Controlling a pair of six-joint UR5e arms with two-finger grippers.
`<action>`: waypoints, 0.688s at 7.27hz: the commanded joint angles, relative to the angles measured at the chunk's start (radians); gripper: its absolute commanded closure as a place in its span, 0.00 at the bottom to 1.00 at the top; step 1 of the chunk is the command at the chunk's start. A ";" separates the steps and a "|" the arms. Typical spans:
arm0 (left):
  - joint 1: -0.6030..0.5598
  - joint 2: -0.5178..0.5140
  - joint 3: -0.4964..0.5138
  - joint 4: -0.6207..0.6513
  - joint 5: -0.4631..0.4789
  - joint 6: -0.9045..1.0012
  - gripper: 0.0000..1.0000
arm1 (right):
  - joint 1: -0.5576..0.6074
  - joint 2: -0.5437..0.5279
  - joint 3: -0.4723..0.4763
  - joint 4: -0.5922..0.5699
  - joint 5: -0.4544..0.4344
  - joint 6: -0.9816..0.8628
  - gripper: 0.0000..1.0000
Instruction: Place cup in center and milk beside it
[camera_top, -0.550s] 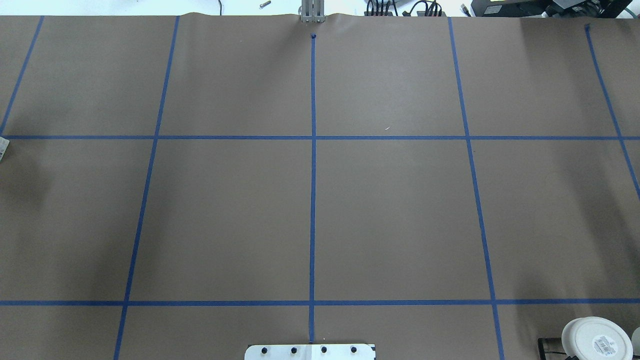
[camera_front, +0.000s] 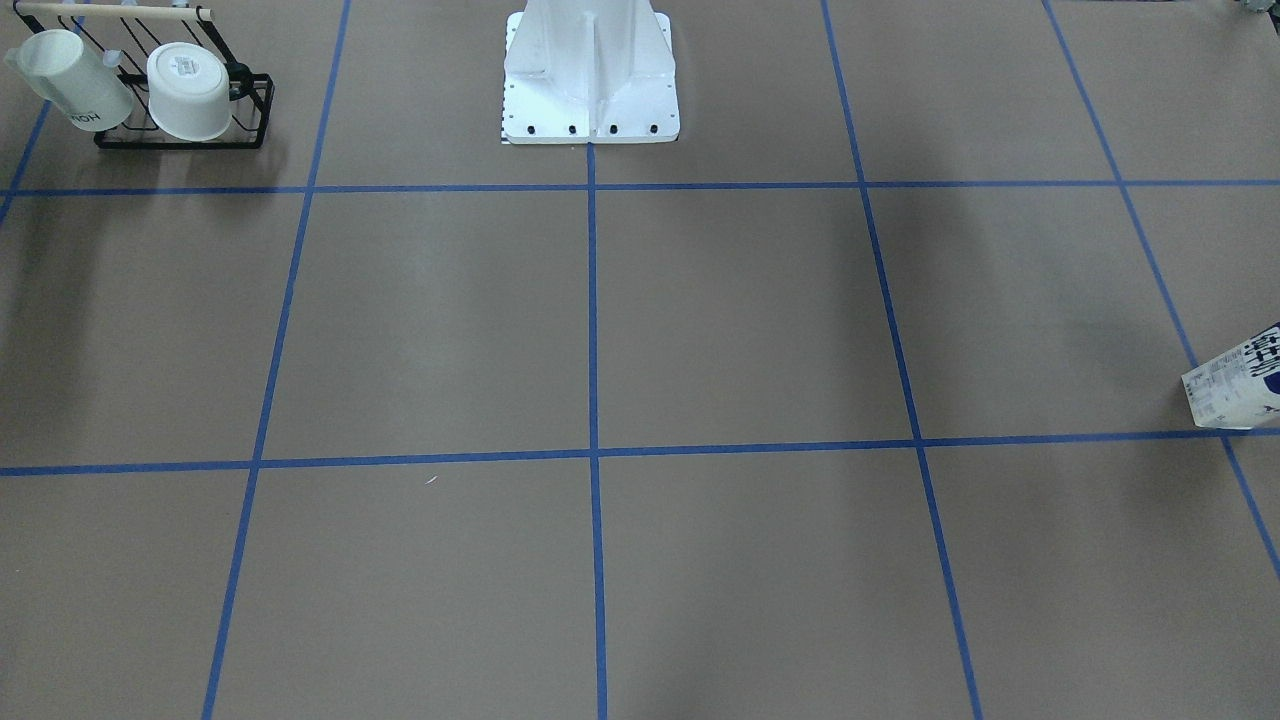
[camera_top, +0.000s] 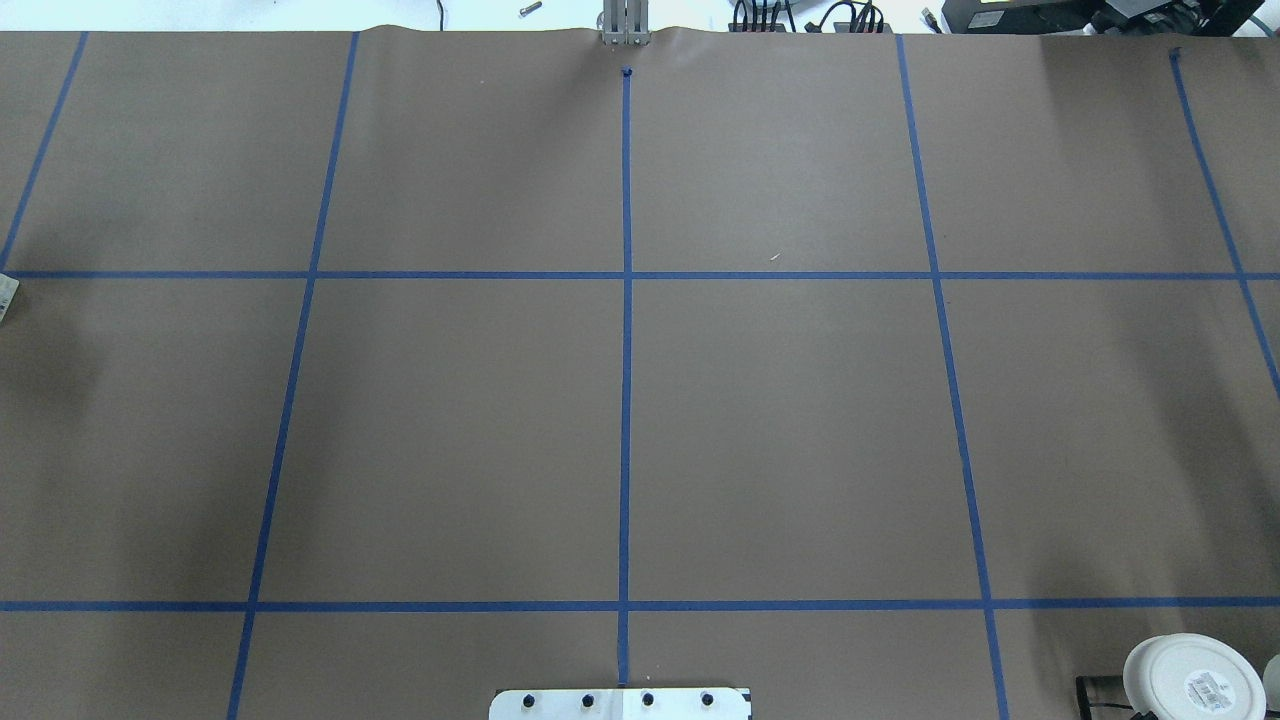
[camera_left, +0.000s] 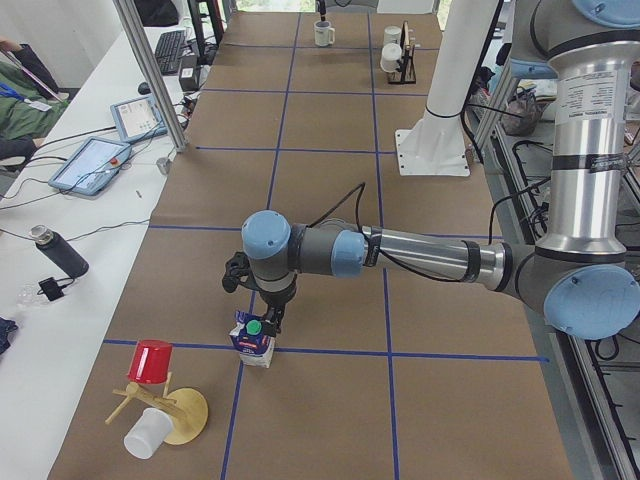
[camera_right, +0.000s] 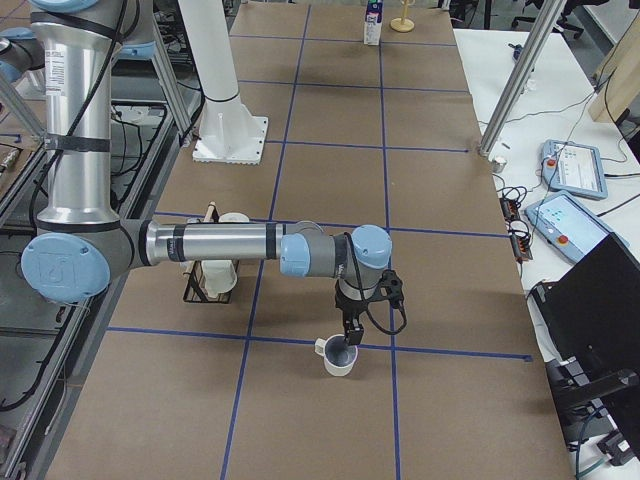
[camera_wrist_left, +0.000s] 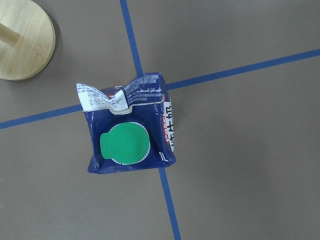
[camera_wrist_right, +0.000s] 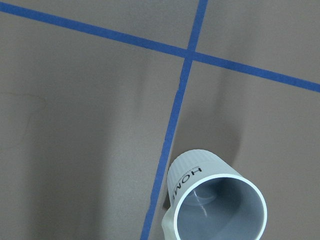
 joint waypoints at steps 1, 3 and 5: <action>0.000 -0.009 -0.032 -0.009 0.000 0.003 0.01 | 0.000 0.011 0.004 0.000 0.000 -0.001 0.00; 0.000 -0.015 -0.030 -0.082 0.000 0.001 0.01 | 0.001 -0.001 -0.010 0.163 -0.004 0.005 0.00; 0.000 -0.018 -0.025 -0.145 -0.001 0.000 0.01 | 0.000 -0.001 -0.010 0.361 -0.022 0.012 0.00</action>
